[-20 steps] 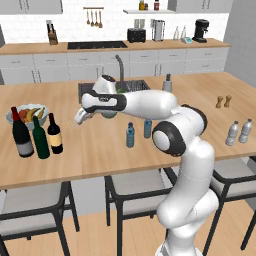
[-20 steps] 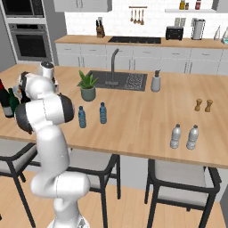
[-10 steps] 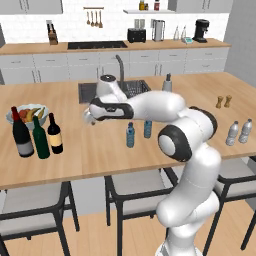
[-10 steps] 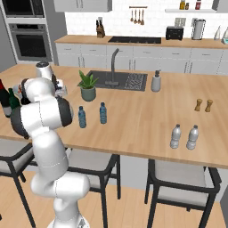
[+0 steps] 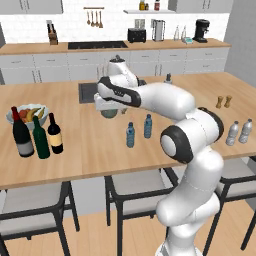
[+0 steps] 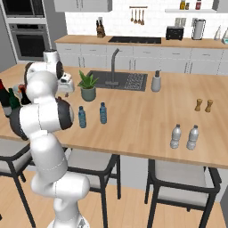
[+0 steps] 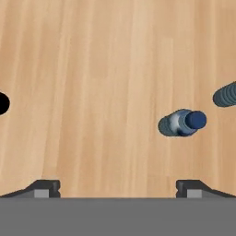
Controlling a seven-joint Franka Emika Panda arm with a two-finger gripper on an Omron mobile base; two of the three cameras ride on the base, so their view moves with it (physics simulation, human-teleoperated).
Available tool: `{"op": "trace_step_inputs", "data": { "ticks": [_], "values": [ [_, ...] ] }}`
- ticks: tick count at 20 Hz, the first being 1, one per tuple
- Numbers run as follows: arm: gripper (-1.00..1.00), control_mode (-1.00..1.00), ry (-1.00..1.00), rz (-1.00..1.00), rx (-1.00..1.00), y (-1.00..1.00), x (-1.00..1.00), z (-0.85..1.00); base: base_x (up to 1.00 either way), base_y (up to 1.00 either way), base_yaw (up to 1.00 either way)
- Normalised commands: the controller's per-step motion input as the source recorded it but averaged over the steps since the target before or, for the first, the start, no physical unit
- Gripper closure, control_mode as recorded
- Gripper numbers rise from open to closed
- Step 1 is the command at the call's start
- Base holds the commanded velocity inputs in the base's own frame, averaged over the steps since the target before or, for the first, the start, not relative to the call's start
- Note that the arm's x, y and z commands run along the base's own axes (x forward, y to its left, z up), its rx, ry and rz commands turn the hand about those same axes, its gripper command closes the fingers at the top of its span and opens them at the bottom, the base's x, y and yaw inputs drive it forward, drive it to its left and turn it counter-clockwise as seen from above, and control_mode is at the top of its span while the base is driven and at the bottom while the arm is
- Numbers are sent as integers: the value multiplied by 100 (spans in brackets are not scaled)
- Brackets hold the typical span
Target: Move the plastic bottles in the middle to the plastics group, and the glass bottles in the middle to the glass group.
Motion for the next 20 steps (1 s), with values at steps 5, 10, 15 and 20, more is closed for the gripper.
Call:
{"op": "trace_step_inputs", "data": {
  "ticks": [5,10,15,20],
  "values": [
    [-100,-100,-22,-12,11,-88,-47,-51,0,0,0],
    [-100,-100,-2,-15,0,-45,-4,-17,0,0,0],
    [-100,-100,1,-1,-7,-2,13,-7,0,0,0],
    [-100,-100,-1,1,-6,-4,24,-6,0,0,0]
  ]
}}
